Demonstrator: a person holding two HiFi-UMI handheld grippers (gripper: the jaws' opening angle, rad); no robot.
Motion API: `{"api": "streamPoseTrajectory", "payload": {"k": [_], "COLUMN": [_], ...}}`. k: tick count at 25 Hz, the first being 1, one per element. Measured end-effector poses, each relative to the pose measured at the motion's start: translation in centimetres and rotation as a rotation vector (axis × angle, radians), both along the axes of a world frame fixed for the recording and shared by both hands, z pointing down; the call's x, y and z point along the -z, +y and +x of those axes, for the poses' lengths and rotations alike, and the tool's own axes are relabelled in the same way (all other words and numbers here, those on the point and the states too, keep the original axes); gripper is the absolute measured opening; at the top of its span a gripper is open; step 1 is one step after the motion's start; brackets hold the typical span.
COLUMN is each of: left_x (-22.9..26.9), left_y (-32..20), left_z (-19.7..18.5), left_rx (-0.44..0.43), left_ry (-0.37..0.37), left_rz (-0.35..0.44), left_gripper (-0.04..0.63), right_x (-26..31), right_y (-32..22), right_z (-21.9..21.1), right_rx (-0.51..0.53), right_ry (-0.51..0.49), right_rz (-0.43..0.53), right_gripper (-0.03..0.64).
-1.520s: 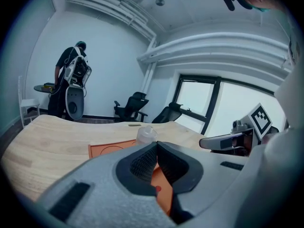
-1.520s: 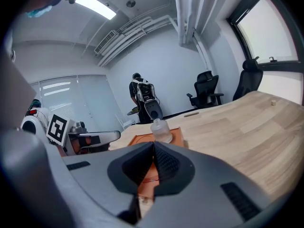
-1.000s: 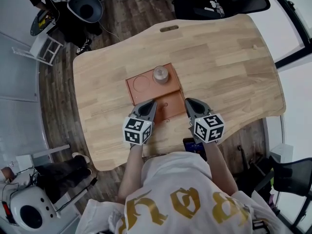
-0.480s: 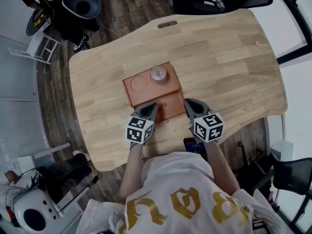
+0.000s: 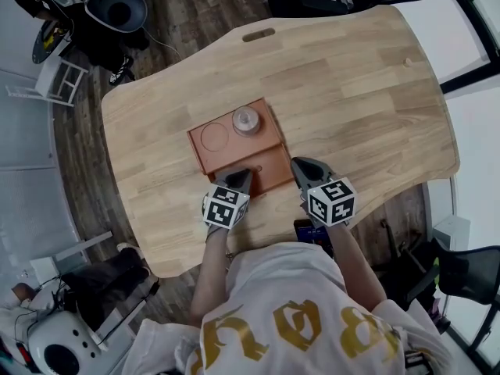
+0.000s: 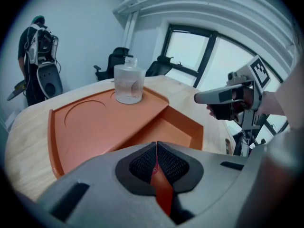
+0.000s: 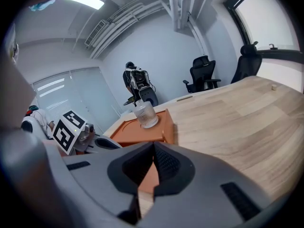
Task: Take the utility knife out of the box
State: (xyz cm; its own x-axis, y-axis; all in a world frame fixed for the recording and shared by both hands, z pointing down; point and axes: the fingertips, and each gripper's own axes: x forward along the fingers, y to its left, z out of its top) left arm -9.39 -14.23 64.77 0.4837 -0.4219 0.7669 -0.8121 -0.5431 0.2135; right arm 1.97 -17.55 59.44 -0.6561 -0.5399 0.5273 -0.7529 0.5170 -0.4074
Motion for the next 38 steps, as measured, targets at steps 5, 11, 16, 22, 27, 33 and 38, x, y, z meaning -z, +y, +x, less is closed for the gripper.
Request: {"api": "streamPoseTrajectory", "payload": {"k": [5,11,16,22,27,33,38], "left_x": [-1.4,-2.8,-3.9,-4.9,-5.1,-5.0,-4.9], "left_y": [0.3,0.1,0.6,0.9,1.0,0.6,0.6], "left_z": [0.5,1.0,1.4,1.8,1.7,1.4,1.3], "left_rx": [-0.052,-0.104,-0.155,-0.255,-0.265,-0.215,-0.221], "left_ry": [-0.034,-0.083,-0.128,-0.235,-0.265,-0.239,-0.227], "left_rz": [-0.034,-0.065,-0.106,-0.080,-0.036,-0.068,-0.086], "left_gripper": [0.012,0.014,0.083,0.089,0.081,0.060,0.057], "right_x": [-0.8,-1.2,-1.6,-2.0,-2.2,-1.9,-1.5], "right_y": [-0.1,-0.7,-0.6,-0.5,-0.3,-0.5,-0.5], "right_z": [-0.3,-0.1,0.3,0.6,0.9,1.4,1.7], "right_rx": [0.007,0.002,-0.003,0.008,-0.004,-0.039,-0.051], "right_ry": [0.005,0.005,0.011,0.009,-0.009,-0.056,-0.062], "right_rz": [-0.019,-0.029,-0.038,-0.043,-0.056,-0.080,-0.080], "right_gripper": [0.012,0.012,0.012,0.012,0.012,0.012,0.012]}}
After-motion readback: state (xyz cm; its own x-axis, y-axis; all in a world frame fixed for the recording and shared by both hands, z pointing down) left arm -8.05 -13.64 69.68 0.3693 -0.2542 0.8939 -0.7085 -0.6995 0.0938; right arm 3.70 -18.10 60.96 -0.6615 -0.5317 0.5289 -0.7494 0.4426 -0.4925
